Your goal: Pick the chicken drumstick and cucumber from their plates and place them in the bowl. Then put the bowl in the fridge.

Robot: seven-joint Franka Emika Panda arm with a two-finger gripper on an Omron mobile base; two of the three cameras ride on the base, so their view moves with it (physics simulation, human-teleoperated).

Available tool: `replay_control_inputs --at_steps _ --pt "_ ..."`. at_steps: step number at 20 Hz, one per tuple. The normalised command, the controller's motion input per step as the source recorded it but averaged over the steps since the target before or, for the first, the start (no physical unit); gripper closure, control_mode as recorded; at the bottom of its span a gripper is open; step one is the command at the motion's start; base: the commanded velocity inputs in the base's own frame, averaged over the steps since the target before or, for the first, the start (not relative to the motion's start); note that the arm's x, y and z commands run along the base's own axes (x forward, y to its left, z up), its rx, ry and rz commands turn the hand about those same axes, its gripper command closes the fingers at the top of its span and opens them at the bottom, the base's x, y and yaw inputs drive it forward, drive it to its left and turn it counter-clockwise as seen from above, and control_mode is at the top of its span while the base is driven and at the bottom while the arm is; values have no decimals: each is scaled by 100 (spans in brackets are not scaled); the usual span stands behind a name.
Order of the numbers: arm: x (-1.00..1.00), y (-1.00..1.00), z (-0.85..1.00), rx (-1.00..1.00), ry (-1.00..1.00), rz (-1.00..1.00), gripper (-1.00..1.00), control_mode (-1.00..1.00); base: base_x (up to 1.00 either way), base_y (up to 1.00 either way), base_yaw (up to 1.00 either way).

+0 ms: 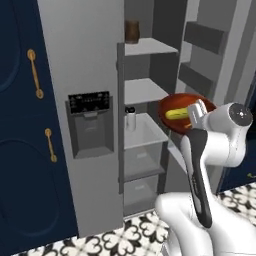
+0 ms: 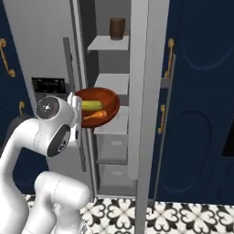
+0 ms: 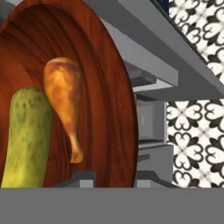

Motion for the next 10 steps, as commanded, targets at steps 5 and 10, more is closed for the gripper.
replay_control_inputs --at_steps 5,10 --pt "0 0 0 0 0 0 100 100 60 37 -13" --pt "0 0 0 0 0 0 100 100 99 5 -13"
